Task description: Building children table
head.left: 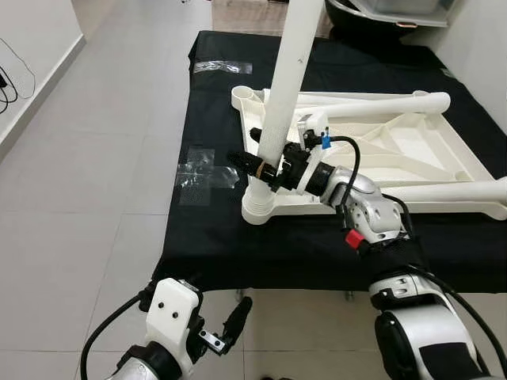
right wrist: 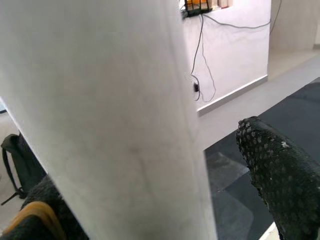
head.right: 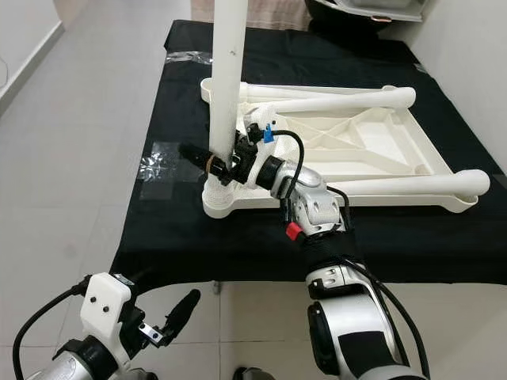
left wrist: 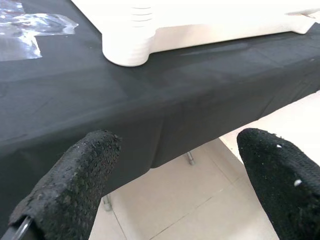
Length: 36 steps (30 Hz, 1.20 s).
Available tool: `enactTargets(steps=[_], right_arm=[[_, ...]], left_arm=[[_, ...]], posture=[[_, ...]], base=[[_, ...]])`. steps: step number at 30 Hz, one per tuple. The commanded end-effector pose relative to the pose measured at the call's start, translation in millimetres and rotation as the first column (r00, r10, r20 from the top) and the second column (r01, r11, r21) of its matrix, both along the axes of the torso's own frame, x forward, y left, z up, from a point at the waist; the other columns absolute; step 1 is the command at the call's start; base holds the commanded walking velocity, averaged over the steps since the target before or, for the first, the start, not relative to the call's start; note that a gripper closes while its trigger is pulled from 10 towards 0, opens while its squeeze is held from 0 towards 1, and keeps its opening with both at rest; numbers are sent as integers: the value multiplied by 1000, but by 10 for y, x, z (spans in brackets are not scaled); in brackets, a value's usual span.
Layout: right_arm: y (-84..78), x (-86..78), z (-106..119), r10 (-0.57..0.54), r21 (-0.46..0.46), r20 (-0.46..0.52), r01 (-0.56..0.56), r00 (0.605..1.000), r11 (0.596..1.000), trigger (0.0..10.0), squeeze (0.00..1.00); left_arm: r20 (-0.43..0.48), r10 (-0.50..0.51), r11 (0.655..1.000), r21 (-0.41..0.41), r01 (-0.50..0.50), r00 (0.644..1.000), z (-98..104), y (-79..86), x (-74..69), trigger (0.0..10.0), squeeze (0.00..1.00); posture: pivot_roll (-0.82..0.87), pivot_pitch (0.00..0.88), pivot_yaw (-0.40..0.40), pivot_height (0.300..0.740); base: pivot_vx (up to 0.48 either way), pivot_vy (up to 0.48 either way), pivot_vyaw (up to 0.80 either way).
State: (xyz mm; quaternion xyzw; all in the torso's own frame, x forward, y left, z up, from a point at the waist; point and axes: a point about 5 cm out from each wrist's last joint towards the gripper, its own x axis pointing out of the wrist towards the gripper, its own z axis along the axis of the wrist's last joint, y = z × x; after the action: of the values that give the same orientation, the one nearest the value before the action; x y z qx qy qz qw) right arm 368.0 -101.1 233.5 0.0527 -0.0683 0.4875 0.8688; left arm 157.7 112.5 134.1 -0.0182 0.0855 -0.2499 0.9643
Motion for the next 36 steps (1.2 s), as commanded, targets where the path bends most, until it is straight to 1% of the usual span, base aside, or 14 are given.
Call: enactTargets(steps=[1,3,4,12,17,19,25,28,33,34,36], right_arm=[[5,10,0,-5,-7,13,5,1000,1000,7961,0],[8,13,-6,-5,-9,14,6,1000,1000,7961,0],[13,12,-11,-6,-10,18,6,1000,1000,0,0],[42,-6,-24,-2,-8,33,2,999,1000,0,0],[84,-60,-53,8,-5,41,-8,999,1000,0,0],[66,-80,-78,-16,-1,41,16,999,1000,0,0],[-91,-169,-213,-118,3,31,118,993,993,0,0],[-134,-208,-271,-128,-5,25,129,991,992,0,0],[-154,-223,-319,-137,-19,18,137,990,990,0,0],[-176,-222,-375,-178,-35,-1,178,984,983,0,0],[-176,-222,-375,-178,-35,-1,178,984,983,0,0]], left_arm=[[-24,-12,1000,-6,11,1000,-22,-24,-26,10000,0],[-26,-11,1000,-7,11,1000,-22,-23,-27,10000,0],[-27,-12,1000,-6,12,1000,-23,-23,-27,10000,0],[-28,-15,1000,-3,15,999,-26,-20,-31,10000,0],[-31,-11,1000,-4,11,999,-33,-10,-17,10000,0],[-30,-9,1000,-2,8,1000,-33,-7,-10,10000,0],[-33,-10,1000,-6,10,999,-34,3,6,10000,0],[-33,-11,1000,-7,10,999,-32,10,16,10000,0],[-33,-9,1000,-8,8,999,-32,16,22,10000,0],[-32,-3,1000,-8,3,999,-28,22,27,10000,0],[-32,-3,1000,-8,3,999,-28,22,27,10000,0]], posture=[[128,186,-128,740],[127,185,-128,740],[129,184,-127,740],[129,177,-123,740],[127,181,-121,740],[129,179,-122,740],[122,178,-114,740],[122,177,-112,740],[125,178,-110,740],[124,176,-109,740],[124,176,-109,740]], base=[[0,0,0],[0,0,0],[0,0,0],[0,0,0],[0,0,0],[0,0,0],[0,0,0],[0,0,0],[0,0,0],[0,0,0],[0,0,0]])
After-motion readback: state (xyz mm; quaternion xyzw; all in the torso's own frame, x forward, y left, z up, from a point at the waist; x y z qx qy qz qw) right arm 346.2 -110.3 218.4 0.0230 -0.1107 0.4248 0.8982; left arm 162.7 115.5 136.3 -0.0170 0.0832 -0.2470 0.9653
